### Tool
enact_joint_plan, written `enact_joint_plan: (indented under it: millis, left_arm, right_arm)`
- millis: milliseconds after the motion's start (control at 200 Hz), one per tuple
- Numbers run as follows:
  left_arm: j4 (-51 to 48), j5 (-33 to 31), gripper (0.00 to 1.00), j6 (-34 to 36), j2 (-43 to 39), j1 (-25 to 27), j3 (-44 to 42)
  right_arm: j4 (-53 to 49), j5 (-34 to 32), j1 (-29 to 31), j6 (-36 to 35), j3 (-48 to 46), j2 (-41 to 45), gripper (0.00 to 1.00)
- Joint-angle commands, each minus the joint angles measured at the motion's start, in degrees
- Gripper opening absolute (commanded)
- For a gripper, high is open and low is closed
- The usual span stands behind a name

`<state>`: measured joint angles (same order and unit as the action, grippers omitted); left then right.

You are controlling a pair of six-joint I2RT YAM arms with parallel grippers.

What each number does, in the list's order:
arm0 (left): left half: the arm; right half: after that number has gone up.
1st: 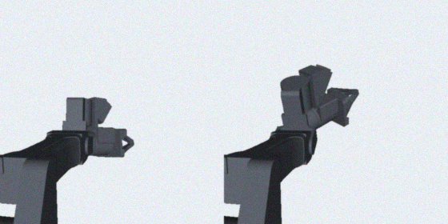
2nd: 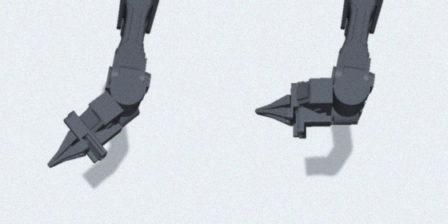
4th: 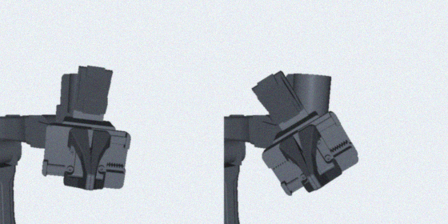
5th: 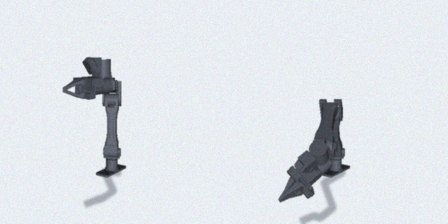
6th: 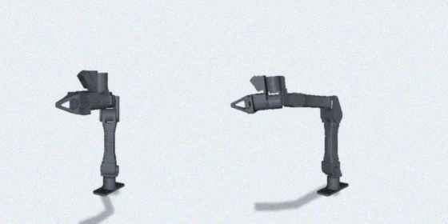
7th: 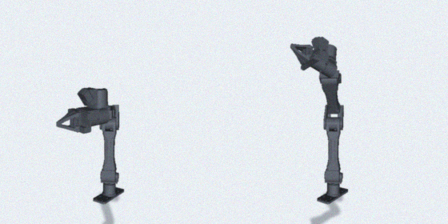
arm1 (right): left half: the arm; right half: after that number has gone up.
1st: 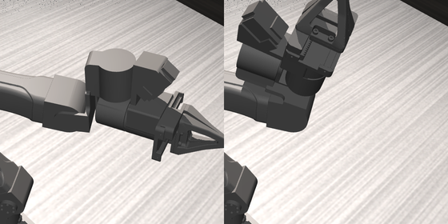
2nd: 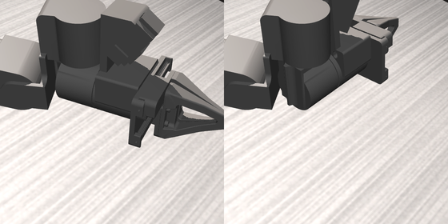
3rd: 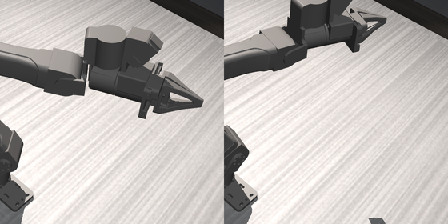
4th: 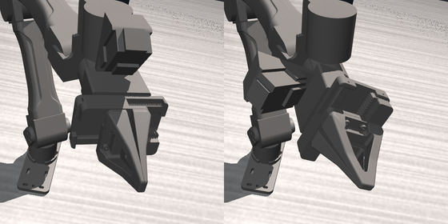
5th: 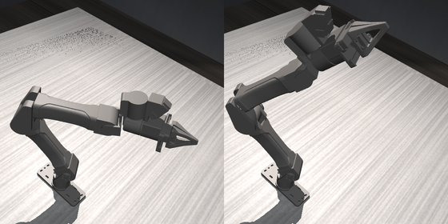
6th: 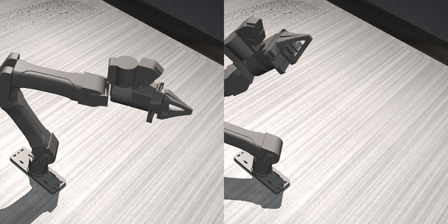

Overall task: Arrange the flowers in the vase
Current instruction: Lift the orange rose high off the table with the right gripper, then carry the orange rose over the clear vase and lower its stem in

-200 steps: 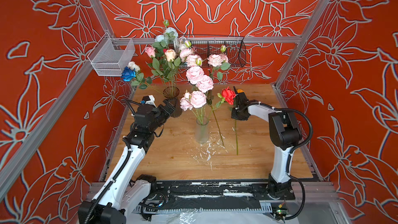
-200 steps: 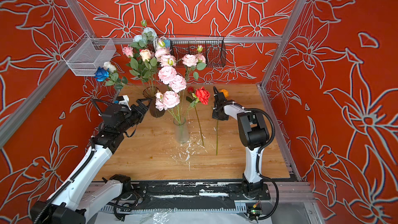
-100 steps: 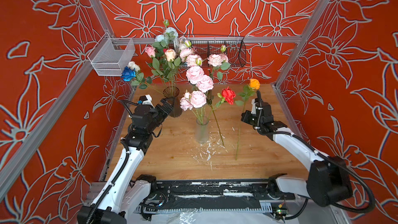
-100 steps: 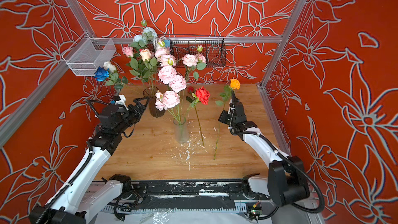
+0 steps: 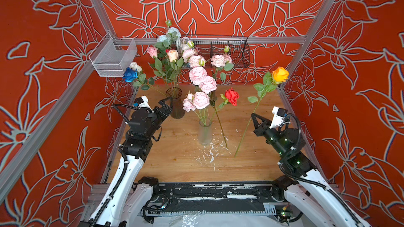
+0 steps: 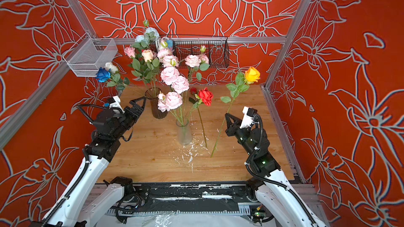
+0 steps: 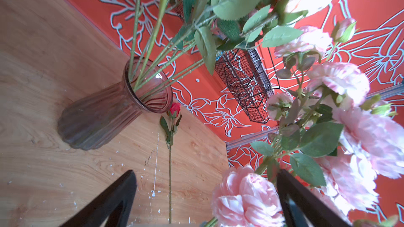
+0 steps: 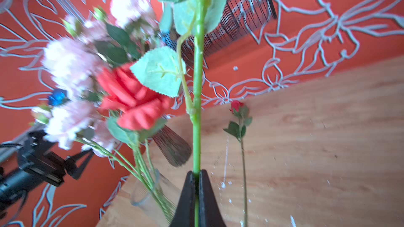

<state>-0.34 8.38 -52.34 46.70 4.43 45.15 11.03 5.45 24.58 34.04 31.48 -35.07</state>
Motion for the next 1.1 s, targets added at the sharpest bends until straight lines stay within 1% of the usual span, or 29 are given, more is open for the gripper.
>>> enact_joint_plan:
  millis: [0, 125, 330, 410, 520, 605, 746, 851, 991, 1006, 1066, 1096]
  left_arm:
    - [1.00, -2.75, 1.00, 1.38, -1.23, -1.00, -0.49]
    - [1.65, -2.44, 1.00, 0.25, -1.61, -2.35, -1.11]
    - [2.73, 0.65, 1.00, -1.60, -1.35, -4.33, -1.11]
    - [2.68, 0.58, 1.00, -1.80, -1.43, -5.09, -1.11]
    - [2.89, 1.02, 1.00, -2.06, -1.70, -6.07, -1.11]
    - [3.08, 1.38, 1.00, -2.62, -1.76, -6.46, -1.33]
    - [4.11, 3.07, 1.00, -3.71, -1.18, -7.18, -1.55]
    - [4.33, 3.80, 1.00, -4.21, -0.74, -7.91, -1.55]
    - [5.04, 4.88, 1.00, -5.18, 0.05, -9.14, -1.73]
    - [5.08, 5.00, 1.00, -5.29, 0.12, -9.22, -1.77]
    - [5.51, 5.56, 1.00, -5.73, 0.62, -9.53, -1.90]
    - [5.69, 5.85, 1.00, -5.91, 0.80, -9.67, -1.98]
  right_arm:
    - [5.48, -1.94, 3.57, -1.90, 6.94, -1.37, 0.00]
    - [7.93, -0.14, 7.51, -3.82, 16.83, -8.34, 0.00]
    - [12.68, -1.86, 16.36, -14.01, 32.08, -23.64, 0.00]
    - [14.28, -2.83, 18.04, -16.54, 36.21, -29.24, 0.00]
    - [16.69, -3.25, 18.66, -17.44, 39.92, -36.18, 0.00]
    - [17.72, -4.43, 18.97, -18.65, 41.30, -39.98, 0.00]
    - [18.64, -5.27, 19.01, -21.09, 40.58, -43.08, 0.00]
    - [19.84, -4.78, 19.09, -20.58, 37.28, -43.73, 0.00]
    - [18.75, -6.34, 19.92, -19.26, 32.70, -42.25, 0.00]
    - [18.33, -6.75, 20.04, -19.27, 32.29, -41.98, 0.02]
    - [16.56, -8.62, 21.14, -19.62, 31.05, -40.96, 0.20]
    - [15.48, -9.08, 21.60, -20.02, 30.61, -40.44, 0.25]
